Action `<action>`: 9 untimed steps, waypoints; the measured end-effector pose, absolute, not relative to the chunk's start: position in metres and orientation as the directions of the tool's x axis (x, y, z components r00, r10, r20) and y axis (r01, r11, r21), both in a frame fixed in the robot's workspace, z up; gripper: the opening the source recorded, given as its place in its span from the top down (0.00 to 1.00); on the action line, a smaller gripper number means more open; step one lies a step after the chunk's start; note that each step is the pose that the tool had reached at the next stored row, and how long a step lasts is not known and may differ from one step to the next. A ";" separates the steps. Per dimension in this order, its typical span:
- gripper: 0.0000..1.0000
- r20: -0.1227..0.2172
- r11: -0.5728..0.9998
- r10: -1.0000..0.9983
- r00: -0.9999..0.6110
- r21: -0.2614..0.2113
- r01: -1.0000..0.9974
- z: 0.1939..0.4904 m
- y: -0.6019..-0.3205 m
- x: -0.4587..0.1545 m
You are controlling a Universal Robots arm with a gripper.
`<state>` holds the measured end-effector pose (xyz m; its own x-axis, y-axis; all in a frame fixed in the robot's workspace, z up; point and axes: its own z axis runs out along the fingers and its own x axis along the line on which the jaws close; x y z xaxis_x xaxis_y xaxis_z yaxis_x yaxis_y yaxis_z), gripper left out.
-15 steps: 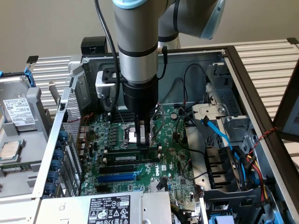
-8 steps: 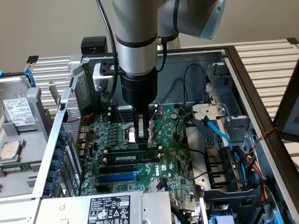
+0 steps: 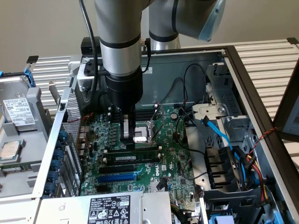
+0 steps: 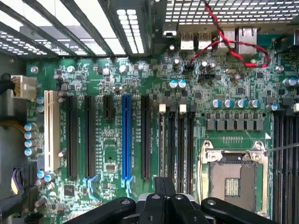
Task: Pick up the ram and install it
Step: 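Press down the ram until it locks into place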
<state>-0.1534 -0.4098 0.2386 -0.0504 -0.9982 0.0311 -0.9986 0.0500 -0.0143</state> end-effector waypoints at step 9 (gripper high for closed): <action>0.90 0.034 0.055 -0.998 -0.056 -0.014 -0.998 0.231 -0.407 -0.165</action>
